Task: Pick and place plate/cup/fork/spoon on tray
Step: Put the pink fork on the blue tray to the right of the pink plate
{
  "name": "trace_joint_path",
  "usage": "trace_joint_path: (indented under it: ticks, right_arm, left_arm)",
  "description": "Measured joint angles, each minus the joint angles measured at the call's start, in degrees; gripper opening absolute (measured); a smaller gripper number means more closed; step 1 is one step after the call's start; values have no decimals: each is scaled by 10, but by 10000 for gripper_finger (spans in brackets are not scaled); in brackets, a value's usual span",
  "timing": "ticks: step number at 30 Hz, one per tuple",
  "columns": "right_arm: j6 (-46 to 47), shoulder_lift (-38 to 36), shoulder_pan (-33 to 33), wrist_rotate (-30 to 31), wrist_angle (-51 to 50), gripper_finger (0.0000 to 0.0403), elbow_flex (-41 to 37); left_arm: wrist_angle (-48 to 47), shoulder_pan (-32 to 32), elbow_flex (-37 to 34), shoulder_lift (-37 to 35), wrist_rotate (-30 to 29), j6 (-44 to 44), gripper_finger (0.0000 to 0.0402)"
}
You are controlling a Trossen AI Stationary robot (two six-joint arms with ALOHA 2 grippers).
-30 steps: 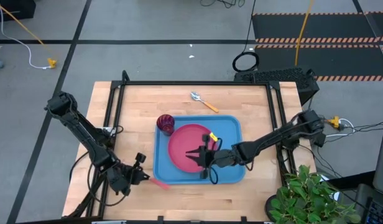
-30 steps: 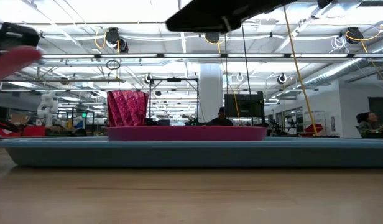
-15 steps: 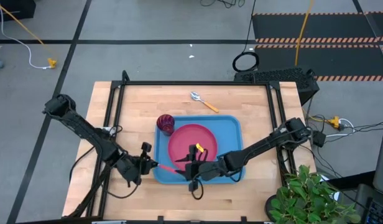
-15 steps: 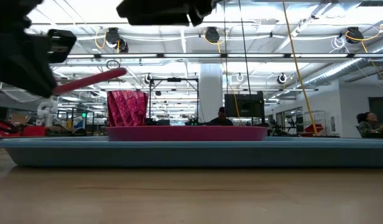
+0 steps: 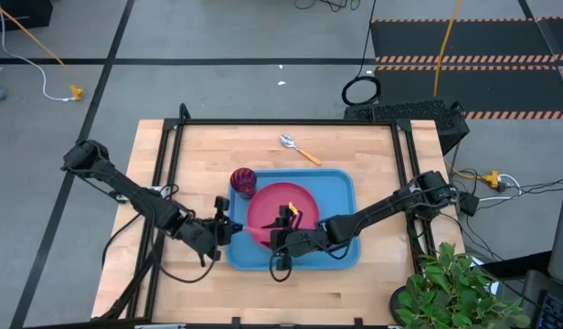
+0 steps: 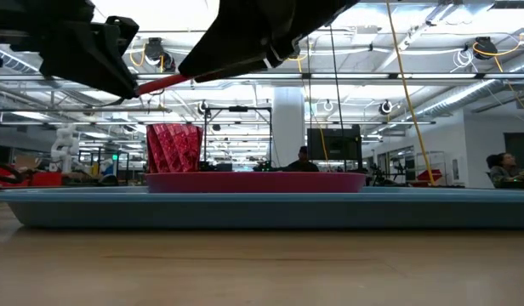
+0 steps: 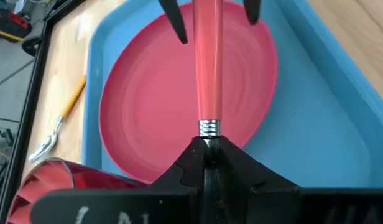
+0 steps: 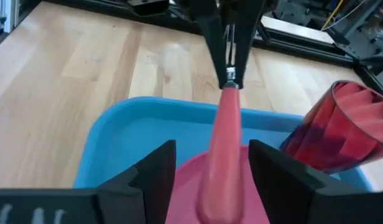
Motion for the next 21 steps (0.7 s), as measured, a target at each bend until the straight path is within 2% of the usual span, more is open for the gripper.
trace_joint_path:
  ticks: [5,9,21]
  right_arm:
    - [-25,0,0,0,-7,199,0]
    - [-25,0,-2,1,-10,183,0]
    - [-52,0,-5,15,-10,62,0]
  left_arm:
    - [1,6,1,0,0,9,31]
    - [3,6,1,0,0,7,31]
    - [0,6,1,0,3,-11,31]
